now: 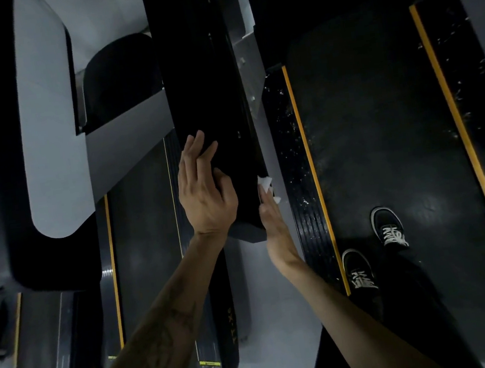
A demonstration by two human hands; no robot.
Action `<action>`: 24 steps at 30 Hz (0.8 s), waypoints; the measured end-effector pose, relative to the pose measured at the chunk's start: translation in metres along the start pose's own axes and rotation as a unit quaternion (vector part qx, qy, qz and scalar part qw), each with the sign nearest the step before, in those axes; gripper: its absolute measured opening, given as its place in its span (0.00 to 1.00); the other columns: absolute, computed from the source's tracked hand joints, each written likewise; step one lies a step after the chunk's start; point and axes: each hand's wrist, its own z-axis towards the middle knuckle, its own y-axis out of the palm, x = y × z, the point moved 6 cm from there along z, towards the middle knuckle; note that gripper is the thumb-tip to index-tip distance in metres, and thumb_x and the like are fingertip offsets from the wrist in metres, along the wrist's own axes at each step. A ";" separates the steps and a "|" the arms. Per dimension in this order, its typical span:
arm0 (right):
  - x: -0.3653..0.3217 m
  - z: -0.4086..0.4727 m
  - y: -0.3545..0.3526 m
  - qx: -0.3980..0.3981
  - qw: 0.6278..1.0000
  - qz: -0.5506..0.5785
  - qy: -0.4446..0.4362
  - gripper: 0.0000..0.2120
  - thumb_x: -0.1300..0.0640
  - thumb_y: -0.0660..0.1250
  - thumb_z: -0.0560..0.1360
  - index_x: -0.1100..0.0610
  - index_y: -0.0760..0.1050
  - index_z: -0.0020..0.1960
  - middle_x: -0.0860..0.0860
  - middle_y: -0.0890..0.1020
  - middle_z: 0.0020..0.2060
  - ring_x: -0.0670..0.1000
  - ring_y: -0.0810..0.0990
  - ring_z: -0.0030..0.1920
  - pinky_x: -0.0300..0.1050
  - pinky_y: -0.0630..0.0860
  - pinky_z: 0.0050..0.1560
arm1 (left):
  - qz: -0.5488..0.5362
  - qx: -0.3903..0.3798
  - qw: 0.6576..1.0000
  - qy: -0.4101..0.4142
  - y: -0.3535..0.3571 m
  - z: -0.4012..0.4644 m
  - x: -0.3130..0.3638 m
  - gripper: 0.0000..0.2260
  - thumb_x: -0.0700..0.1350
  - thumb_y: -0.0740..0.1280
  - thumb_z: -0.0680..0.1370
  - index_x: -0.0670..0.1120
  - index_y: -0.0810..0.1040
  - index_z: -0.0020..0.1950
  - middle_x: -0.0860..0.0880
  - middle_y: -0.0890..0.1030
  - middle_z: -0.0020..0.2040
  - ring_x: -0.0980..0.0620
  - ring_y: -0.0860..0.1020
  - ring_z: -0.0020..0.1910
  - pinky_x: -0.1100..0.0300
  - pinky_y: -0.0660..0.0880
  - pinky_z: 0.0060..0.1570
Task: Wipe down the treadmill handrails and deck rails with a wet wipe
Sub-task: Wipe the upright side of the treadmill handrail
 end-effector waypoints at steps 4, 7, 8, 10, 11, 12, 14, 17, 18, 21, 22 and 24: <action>-0.027 0.032 -0.002 0.024 1.000 -0.002 0.017 0.31 0.35 0.49 0.81 0.40 0.52 0.82 0.37 0.55 0.80 0.38 0.51 0.80 0.58 0.52 0.82 | 0.011 -0.006 1.000 0.006 0.000 0.000 0.002 0.20 0.34 0.60 0.74 0.35 0.79 0.65 0.39 0.76 0.71 0.38 0.70 0.75 0.37 0.69 0.71; -0.053 0.055 0.003 0.024 0.999 0.024 -0.008 0.32 0.37 0.52 0.82 0.46 0.53 0.83 0.47 0.60 0.81 0.46 0.57 0.81 0.59 0.56 0.81 | 0.014 -0.009 1.000 0.006 -0.001 0.000 0.002 0.20 0.36 0.59 0.75 0.36 0.78 0.65 0.39 0.75 0.72 0.39 0.70 0.75 0.38 0.68 0.71; -0.057 0.052 0.006 0.019 0.999 0.012 -0.023 0.33 0.37 0.52 0.83 0.47 0.51 0.84 0.46 0.57 0.82 0.46 0.54 0.82 0.59 0.54 0.82 | 0.012 -0.008 1.000 0.005 0.000 0.001 0.002 0.20 0.36 0.59 0.75 0.36 0.78 0.65 0.39 0.76 0.72 0.39 0.70 0.75 0.38 0.68 0.72; -0.052 0.033 0.009 0.001 0.997 -0.033 -0.070 0.31 0.37 0.51 0.84 0.44 0.48 0.84 0.41 0.51 0.83 0.42 0.47 0.82 0.59 0.49 0.82 | 0.008 -0.005 1.000 0.005 -0.001 0.001 0.002 0.20 0.36 0.59 0.75 0.36 0.78 0.65 0.40 0.76 0.72 0.40 0.70 0.75 0.39 0.68 0.72; -0.043 0.021 0.010 -0.007 0.995 -0.059 -0.084 0.30 0.38 0.51 0.85 0.43 0.48 0.84 0.39 0.50 0.83 0.41 0.45 0.82 0.60 0.47 0.82 | 0.006 -0.002 1.000 0.006 -0.001 0.000 0.001 0.20 0.35 0.59 0.75 0.36 0.79 0.65 0.40 0.76 0.72 0.40 0.70 0.75 0.39 0.69 0.72; -0.032 0.010 0.009 -0.011 0.993 -0.076 -0.087 0.29 0.38 0.50 0.85 0.41 0.48 0.83 0.37 0.50 0.82 0.40 0.45 0.82 0.60 0.47 0.82 | 0.002 0.000 1.000 0.007 -0.001 0.000 0.001 0.20 0.35 0.59 0.75 0.36 0.79 0.65 0.41 0.76 0.72 0.40 0.70 0.75 0.40 0.69 0.72; -0.013 -0.002 0.004 -0.008 0.996 -0.070 -0.059 0.28 0.40 0.49 0.85 0.41 0.48 0.83 0.37 0.51 0.82 0.39 0.46 0.81 0.61 0.48 0.82 | -0.003 0.003 1.000 0.008 0.000 0.000 -0.001 0.20 0.34 0.59 0.74 0.36 0.79 0.65 0.41 0.76 0.71 0.41 0.70 0.75 0.41 0.69 0.72; -0.020 0.014 0.000 0.010 0.999 -0.031 -0.001 0.31 0.38 0.48 0.84 0.45 0.48 0.84 0.41 0.51 0.83 0.42 0.48 0.82 0.61 0.50 0.82 | -0.005 0.005 1.000 0.009 0.000 0.000 -0.002 0.20 0.35 0.59 0.75 0.36 0.79 0.65 0.41 0.76 0.71 0.41 0.70 0.75 0.42 0.69 0.72; -0.030 0.024 0.001 0.016 1.000 -0.018 0.010 0.33 0.36 0.49 0.83 0.46 0.48 0.84 0.43 0.52 0.83 0.44 0.50 0.82 0.61 0.52 0.82 | -0.006 0.005 1.000 0.010 0.000 -0.001 -0.002 0.20 0.36 0.59 0.75 0.36 0.79 0.65 0.41 0.76 0.71 0.41 0.70 0.75 0.41 0.69 0.72; -0.064 0.046 0.010 0.009 1.000 0.014 -0.015 0.37 0.33 0.51 0.81 0.49 0.48 0.84 0.50 0.54 0.83 0.49 0.52 0.82 0.61 0.54 0.81 | -0.009 0.003 1.000 0.010 0.001 0.000 -0.003 0.19 0.36 0.59 0.76 0.36 0.79 0.65 0.40 0.76 0.71 0.41 0.71 0.75 0.40 0.69 0.71; -0.070 0.044 0.014 0.001 0.999 0.013 -0.044 0.37 0.34 0.51 0.81 0.50 0.47 0.84 0.49 0.52 0.83 0.48 0.49 0.83 0.60 0.52 0.82 | -0.010 0.004 1.000 0.009 0.001 0.001 -0.003 0.19 0.36 0.59 0.77 0.36 0.79 0.65 0.40 0.76 0.71 0.40 0.71 0.75 0.39 0.69 0.71; -0.070 0.027 0.021 -0.021 0.995 -0.022 -0.098 0.33 0.36 0.50 0.84 0.45 0.45 0.84 0.42 0.47 0.83 0.42 0.43 0.82 0.59 0.45 0.82 | -0.010 0.005 1.000 0.010 0.000 0.000 -0.004 0.19 0.36 0.58 0.77 0.36 0.79 0.65 0.40 0.76 0.71 0.40 0.71 0.75 0.39 0.69 0.71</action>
